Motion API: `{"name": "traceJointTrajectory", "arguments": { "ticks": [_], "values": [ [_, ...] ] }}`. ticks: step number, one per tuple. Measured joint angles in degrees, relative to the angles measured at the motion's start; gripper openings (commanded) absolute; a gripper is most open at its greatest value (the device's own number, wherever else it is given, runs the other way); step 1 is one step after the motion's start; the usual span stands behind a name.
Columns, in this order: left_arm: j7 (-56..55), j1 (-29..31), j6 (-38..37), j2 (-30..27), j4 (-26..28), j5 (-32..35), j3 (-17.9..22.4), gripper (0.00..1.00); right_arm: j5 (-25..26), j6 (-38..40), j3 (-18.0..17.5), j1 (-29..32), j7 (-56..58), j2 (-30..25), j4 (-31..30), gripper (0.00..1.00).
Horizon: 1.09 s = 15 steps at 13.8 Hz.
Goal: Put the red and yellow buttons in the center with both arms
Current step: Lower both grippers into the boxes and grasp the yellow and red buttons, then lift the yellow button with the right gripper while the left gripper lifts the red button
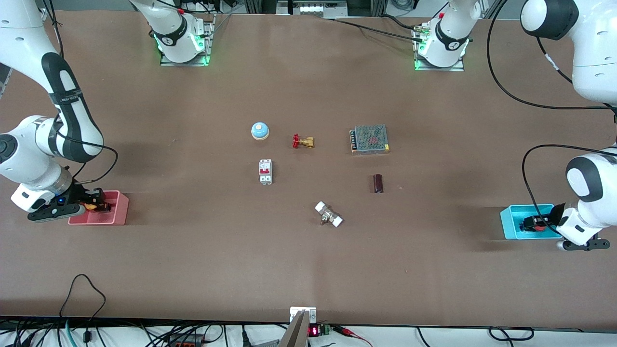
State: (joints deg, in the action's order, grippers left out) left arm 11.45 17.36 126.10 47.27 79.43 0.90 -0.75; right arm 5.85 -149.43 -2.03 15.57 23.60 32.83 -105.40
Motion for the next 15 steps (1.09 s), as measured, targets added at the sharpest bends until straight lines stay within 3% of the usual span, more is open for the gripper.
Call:
{"name": "traceJointTrajectory", "arguments": {
  "ticks": [3, 6, 9, 12, 15],
  "values": [
    [0.0, -0.1, 0.0, 0.0, 0.0, 0.0, 0.0, 0.45, 0.0, 0.0, 0.0, 0.0, 1.6, 0.0, 0.0, 0.17],
    [0.1, -0.4, 0.0, 0.0, -0.1, 0.0, 0.0, 0.43, 0.0, 0.6, 0.0, 0.0, 3.2, -0.6, 0.4, 0.17],
    [0.1, -0.5, 0.0, 0.0, -0.2, 0.0, 0.0, 0.42, -0.1, 14.7, -0.7, 0.0, 3.9, -6.8, 3.3, 0.17],
    [0.1, -0.5, 0.0, -0.1, -0.7, 0.0, 0.0, 0.41, -4.3, 31.8, -5.4, -0.5, -0.4, -16.2, 6.7, 0.17],
    [0.1, -0.5, -0.1, -1.4, -1.7, 0.0, 0.0, 0.41, -4.6, 32.4, -9.4, -4.7, -13.7, -18.6, 4.1, 0.17]
  ]
}}
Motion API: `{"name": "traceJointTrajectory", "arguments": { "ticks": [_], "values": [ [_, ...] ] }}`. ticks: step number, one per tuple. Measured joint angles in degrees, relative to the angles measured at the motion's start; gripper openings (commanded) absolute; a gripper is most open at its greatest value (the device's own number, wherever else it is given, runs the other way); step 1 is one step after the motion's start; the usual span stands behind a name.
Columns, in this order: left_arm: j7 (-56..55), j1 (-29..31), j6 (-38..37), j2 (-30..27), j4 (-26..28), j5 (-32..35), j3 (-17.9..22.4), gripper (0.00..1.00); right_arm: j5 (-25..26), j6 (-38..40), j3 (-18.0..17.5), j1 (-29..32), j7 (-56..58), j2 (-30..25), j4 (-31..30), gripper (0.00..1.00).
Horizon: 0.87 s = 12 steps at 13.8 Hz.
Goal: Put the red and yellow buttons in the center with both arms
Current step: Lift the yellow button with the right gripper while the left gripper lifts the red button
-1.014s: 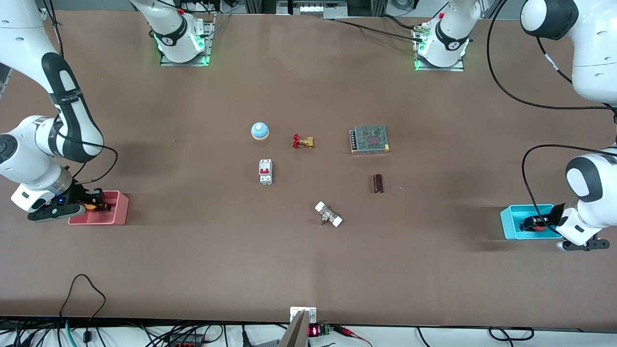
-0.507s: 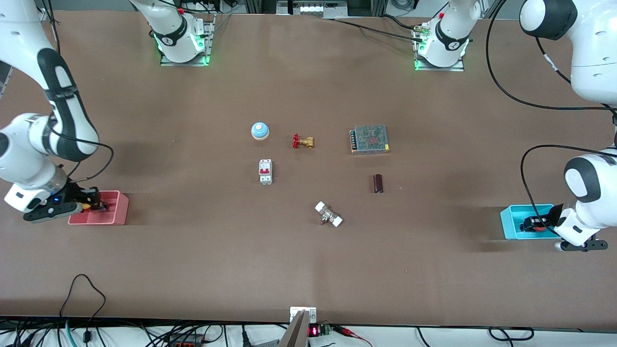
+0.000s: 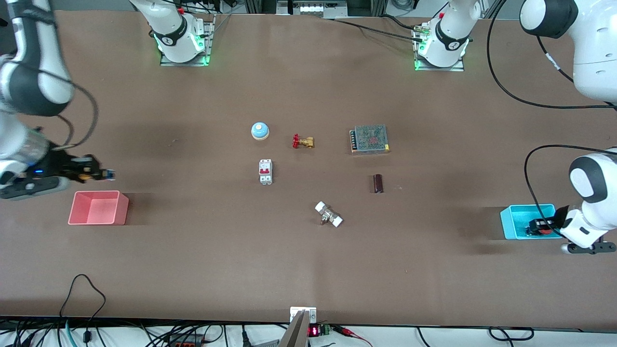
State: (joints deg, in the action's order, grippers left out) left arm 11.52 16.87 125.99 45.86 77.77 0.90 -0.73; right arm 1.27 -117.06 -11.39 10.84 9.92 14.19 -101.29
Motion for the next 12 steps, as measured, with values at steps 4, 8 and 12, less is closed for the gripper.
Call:
{"name": "traceJointTrajectory", "arguments": {
  "ticks": [4, 8, 12],
  "values": [
    [0.0, 0.0, -4.1, -3.1, 0.1, 0.0, 0.0, 0.41, 6.9, -14.4, -1.7, -7.7, -18.2, 3.8, -9.3, 0.17],
    [-0.8, -0.4, -11.0, -8.9, 2.9, -0.1, -0.3, 0.4, 15.4, -22.0, -1.8, -11.4, -30.5, 6.8, -14.1, 0.18],
    [-4.3, -4.6, -14.0, -18.5, 13.4, -0.2, -0.9, 0.4, 18.0, -24.4, -1.8, -15.1, -38.5, 8.7, -15.3, 0.19]
  ]
}}
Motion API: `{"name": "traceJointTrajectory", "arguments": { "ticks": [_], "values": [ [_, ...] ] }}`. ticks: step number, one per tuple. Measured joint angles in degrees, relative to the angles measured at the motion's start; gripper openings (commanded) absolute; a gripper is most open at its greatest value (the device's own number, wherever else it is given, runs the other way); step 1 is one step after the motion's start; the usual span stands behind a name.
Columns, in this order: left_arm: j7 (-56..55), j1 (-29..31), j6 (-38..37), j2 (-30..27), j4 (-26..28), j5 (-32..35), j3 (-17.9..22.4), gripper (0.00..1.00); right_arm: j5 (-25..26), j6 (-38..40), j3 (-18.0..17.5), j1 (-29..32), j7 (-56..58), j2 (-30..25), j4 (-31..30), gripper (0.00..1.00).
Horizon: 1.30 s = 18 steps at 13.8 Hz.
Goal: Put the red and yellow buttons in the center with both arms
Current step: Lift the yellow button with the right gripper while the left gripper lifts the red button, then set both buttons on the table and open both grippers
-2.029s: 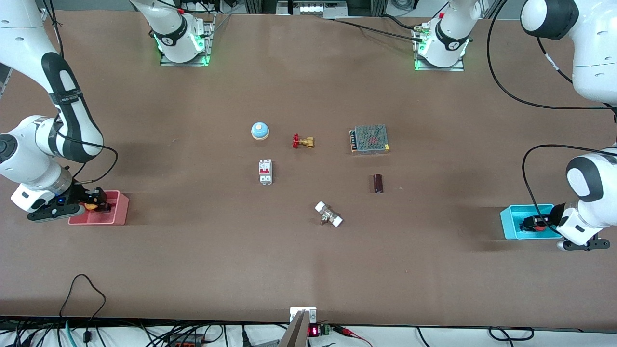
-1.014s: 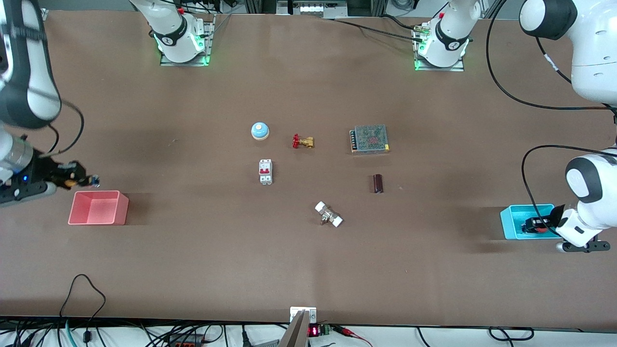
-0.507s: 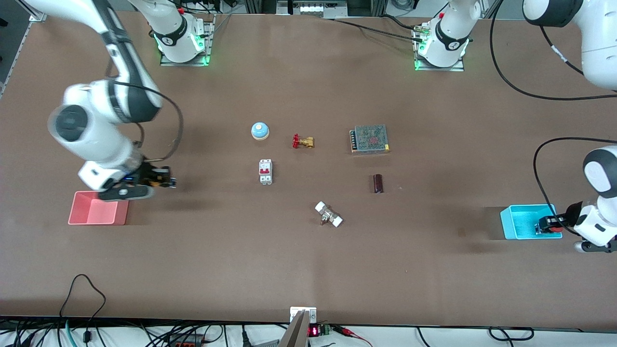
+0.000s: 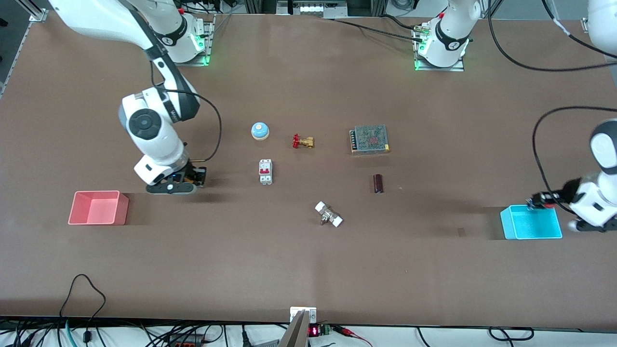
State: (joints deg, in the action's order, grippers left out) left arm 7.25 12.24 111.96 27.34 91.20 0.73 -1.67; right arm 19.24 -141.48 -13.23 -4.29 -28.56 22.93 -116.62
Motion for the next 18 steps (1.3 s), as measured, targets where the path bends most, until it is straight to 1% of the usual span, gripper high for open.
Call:
{"name": "traceJointTrajectory", "arguments": {
  "ticks": [2, 5, 8, 9, 10, 11, 12, 13, 14, 15, 16, 17, 18],
  "values": [
    [-2.3, -3.8, -0.1, -3.2, 5.3, -1.5, -0.1, 0.4, 1.1, -0.7, 0.0, -1.4, -2.4, 0.4, 0.0, 0.2],
    [-4.1, -8.1, 1.4, -4.5, 11.7, -5.2, -0.2, 0.4, 4.5, -1.3, 0.0, -2.4, -6.6, 1.4, -0.2, 0.21],
    [-5.6, -10.3, 10.6, -4.7, 19.1, -5.6, -0.9, 0.4, 7.0, -2.2, 0.0, -3.0, -9.8, 2.7, -0.2, 0.22],
    [-5.8, -10.3, 13.9, -4.8, 21.3, -5.6, -1.0, 0.4, 7.0, -2.4, 0.0, -3.1, -10.1, 3.0, -0.2, 0.27],
    [-5.8, -10.3, 17.1, -4.9, 23.6, -5.6, -0.9, 0.4, 7.1, -2.5, 0.0, -3.2, -10.3, 3.0, -0.2, 0.39],
    [-5.8, -10.2, 19.8, -5.0, 25.7, -5.6, -0.9, 0.4, 7.1, -2.5, -0.1, -3.2, -10.4, 3.0, -0.2, 0.58],
    [-5.9, -10.2, 22.2, -5.0, 27.7, -5.6, -0.8, 0.4, 7.1, -2.6, -0.1, -3.2, -10.5, 3.0, -0.2, 0.7],
    [-6.2, -10.1, 24.4, -5.0, 29.5, -5.7, -0.8, 0.41, 7.1, -2.6, -0.1, -3.2, -10.6, 3.0, -0.2, 0.89],
    [-7.0, -10.1, 26.1, -5.0, 30.9, -5.9, -0.8, 0.41, 7.1, -2.7, -0.1, -3.2, -10.7, 3.0, -0.2, 0.92],
    [-8.1, -10.1, 27.2, -5.0, 31.9, -6.3, -0.8, 0.42, 7.1, -2.9, -0.1, -3.2, -10.8, 3.0, -0.2, 1.0],
    [-9.5, -10.1, 27.6, -5.1, 32.5, -6.5, -0.8, 0.49, 7.1, -3.0, -0.1, -3.2, -10.8, 3.0, 0.0, 1.0],
    [-10.6, -10.1, 27.8, -5.3, 32.7, -6.5, -0.9, 0.72, 7.1, -3.1, -0.1, -3.2, -10.8, 3.0, 0.3, 1.0],
    [-11.2, -10.1, 27.8, -5.4, 32.8, -6.5, -0.9, 1.0, 7.1, -3.1, -0.1, -3.2, -10.8, 2.9, 0.9, 1.0]
  ]
}}
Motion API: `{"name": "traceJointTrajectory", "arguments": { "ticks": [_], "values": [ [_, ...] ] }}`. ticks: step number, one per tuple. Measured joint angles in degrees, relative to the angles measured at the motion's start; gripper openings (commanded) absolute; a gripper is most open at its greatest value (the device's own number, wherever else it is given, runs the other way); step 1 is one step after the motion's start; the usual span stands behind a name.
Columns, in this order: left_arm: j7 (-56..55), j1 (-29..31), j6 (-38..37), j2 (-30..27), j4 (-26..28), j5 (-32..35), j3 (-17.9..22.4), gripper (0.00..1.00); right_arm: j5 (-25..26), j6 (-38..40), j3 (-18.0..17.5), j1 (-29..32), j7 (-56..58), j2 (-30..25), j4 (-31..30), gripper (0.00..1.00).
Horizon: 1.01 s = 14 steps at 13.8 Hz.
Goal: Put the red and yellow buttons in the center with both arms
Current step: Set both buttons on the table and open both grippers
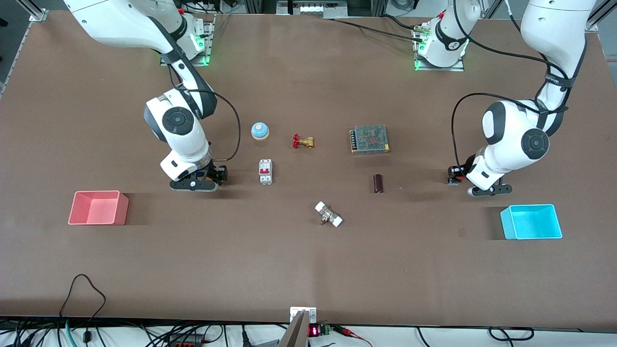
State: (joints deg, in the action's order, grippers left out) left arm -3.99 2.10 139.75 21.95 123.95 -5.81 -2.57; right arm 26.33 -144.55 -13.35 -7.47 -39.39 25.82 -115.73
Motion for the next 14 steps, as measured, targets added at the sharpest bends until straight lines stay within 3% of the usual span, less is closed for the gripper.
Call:
{"name": "traceJointTrajectory", "arguments": {
  "ticks": [5, 7, 10, 12, 14],
  "values": [
    [-0.2, 0.0, 0.1, -2.9, -4.7, 0.0, -0.1, 1.0, -1.3, 6.3, -1.4, 0.2, -0.1, -5.4, 7.6, 1.0],
    [-0.2, 0.0, -4.9, -4.1, -10.8, 0.0, 0.1, 1.0, -8.3, 10.1, -1.6, 1.3, 2.4, -8.4, 10.7, 1.0],
    [-0.2, 0.2, -15.9, -4.5, -22.0, 0.0, 0.4, 1.0, -23.3, 16.0, -0.5, 3.0, 10.5, -12.8, 13.1, 1.0],
    [-0.2, 0.4, -23.3, -4.4, -28.1, 0.2, 0.6, 1.0, -26.1, 22.2, 2.7, 3.4, 16.3, -14.8, 16.5, 1.0],
    [-0.2, 0.6, -29.9, -4.5, -33.5, 1.9, 0.8, 1.0, -25.6, 33.3, 4.4, 3.9, 23.0, -16.1, 22.0, 1.0]
  ]
}}
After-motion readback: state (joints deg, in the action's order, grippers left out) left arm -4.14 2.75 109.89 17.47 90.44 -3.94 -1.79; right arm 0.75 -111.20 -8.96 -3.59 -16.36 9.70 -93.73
